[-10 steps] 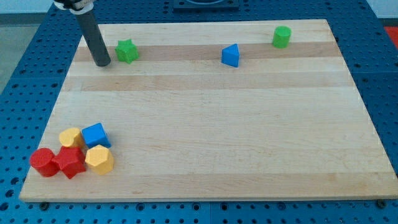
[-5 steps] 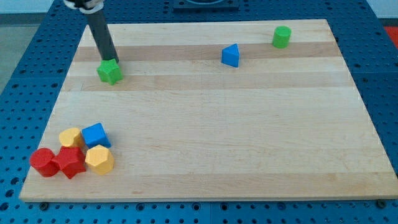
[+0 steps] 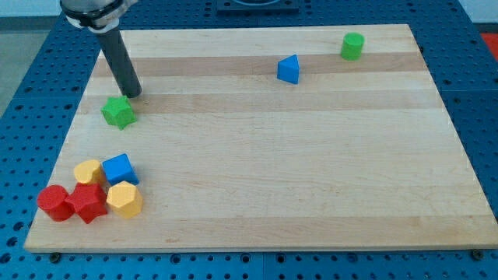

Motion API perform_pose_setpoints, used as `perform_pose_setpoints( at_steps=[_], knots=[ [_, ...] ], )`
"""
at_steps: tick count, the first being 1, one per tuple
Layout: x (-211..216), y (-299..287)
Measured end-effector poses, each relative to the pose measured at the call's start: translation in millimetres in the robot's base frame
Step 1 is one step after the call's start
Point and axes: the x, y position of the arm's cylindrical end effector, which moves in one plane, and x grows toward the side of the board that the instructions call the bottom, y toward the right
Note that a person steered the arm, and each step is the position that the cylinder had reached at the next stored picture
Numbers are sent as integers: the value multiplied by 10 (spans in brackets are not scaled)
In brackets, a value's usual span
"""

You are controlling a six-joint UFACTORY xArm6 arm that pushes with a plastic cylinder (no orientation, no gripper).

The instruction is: Slide the green star above the red circle

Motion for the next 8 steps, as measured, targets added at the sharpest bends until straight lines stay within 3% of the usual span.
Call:
perform_pose_setpoints(
  at_steps=[2,4,6,8],
  knots=[
    [690,-223],
    [574,-51],
    [773,-570],
    [428,-827]
  ],
)
